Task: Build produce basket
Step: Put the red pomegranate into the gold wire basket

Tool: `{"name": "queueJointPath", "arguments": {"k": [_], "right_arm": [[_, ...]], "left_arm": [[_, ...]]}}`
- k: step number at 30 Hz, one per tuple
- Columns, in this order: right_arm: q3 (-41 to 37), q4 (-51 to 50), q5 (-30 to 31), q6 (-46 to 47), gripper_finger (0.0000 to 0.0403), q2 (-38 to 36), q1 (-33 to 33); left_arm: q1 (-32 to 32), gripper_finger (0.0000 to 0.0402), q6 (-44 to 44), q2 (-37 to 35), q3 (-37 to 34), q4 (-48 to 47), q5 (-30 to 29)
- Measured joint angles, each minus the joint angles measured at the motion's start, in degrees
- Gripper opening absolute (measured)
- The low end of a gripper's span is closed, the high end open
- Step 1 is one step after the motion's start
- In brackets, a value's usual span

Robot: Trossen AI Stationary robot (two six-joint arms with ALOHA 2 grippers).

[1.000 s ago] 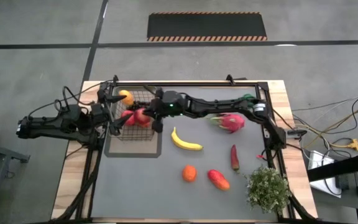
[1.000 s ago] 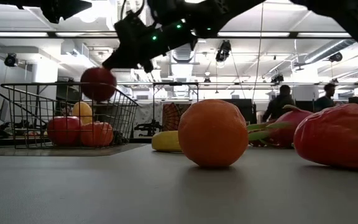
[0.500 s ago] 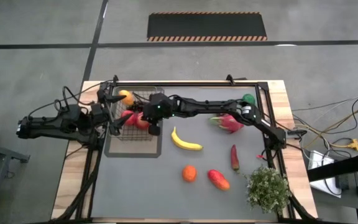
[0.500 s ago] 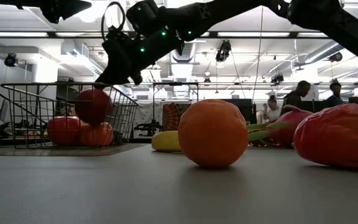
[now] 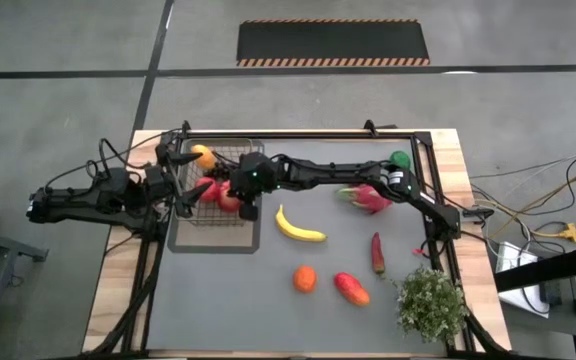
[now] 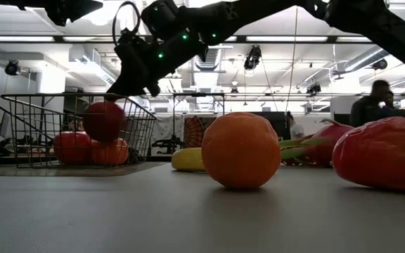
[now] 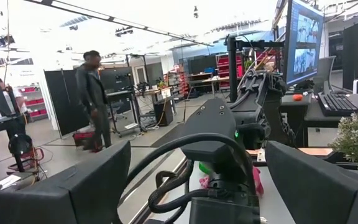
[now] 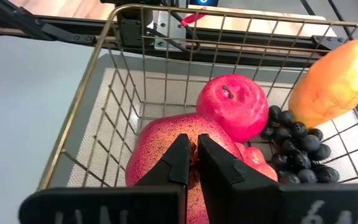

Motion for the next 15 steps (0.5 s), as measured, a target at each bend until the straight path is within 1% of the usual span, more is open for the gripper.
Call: {"name": "queueJointPath", "arguments": {"k": [6, 9, 12, 15], "right_arm": [[0.0, 0.0, 0.0, 0.0, 0.0013, 0.1, 0.2], [0.0, 0.0, 0.0, 0.0, 0.0022, 0.1, 0.1], [0.0, 0.0, 0.1, 0.5, 0.0052, 0.1, 0.2], [0.0, 0.0, 0.0, 1.2, 0.0092, 0.1, 0.2]], "left_arm": [[0.0, 0.0352, 0.0, 0.0, 0.0, 0.0, 0.0], [0.0, 0.0352, 0.0, 0.0, 0.0, 0.0, -0.1], [0.0, 0.0352, 0.0, 0.0, 0.0, 0.0, -0.2], [0.0, 0.0352, 0.0, 0.0, 0.0, 0.0, -0.2]]}}
